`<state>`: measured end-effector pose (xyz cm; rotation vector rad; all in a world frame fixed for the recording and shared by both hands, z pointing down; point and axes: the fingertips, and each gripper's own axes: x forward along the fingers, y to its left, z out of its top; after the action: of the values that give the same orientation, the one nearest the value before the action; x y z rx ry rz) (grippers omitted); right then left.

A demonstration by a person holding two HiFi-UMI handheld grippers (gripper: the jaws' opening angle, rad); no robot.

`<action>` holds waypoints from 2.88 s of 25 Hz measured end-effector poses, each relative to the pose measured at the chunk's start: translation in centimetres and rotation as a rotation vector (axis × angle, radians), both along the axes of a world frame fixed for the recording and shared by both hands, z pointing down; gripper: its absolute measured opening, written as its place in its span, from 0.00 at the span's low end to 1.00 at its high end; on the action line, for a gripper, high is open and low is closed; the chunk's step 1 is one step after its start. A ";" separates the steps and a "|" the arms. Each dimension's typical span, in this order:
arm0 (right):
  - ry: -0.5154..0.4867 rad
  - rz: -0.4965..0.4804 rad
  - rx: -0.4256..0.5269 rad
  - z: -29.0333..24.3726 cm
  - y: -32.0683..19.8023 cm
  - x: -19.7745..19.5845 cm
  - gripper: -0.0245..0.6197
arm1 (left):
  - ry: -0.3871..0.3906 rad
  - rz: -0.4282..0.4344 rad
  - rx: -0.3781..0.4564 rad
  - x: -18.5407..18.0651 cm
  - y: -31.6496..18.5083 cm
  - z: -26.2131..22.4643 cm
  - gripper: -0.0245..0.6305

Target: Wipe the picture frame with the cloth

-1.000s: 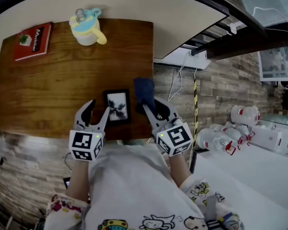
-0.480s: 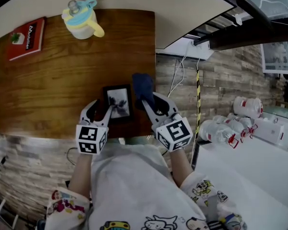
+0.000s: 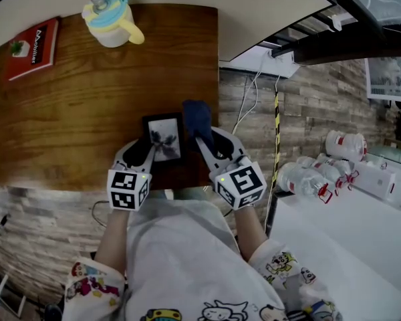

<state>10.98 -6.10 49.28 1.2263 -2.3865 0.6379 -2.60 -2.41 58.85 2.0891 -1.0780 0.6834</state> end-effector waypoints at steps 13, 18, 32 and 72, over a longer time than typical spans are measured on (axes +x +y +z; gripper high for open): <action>0.000 -0.035 -0.016 0.8 0.5 -0.9 0.15 | -0.007 -0.026 -0.033 0.3 0.2 0.7 0.18; 0.019 -0.119 -0.001 0.9 -0.3 -3.0 0.15 | -0.010 -0.041 -0.032 0.3 0.0 0.8 0.17; 0.247 -0.617 0.010 5.6 -2.1 -12.4 0.15 | 0.001 -0.082 -0.048 0.3 -0.1 0.8 0.16; 0.394 -0.464 -0.127 9.0 -1.5 -2.3 0.15 | 0.017 -0.121 -0.083 0.0 -0.1 1.2 0.15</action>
<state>8.71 -7.61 58.31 0.6351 -2.1437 0.3529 -2.58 -2.47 60.02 1.9390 -1.1368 0.6397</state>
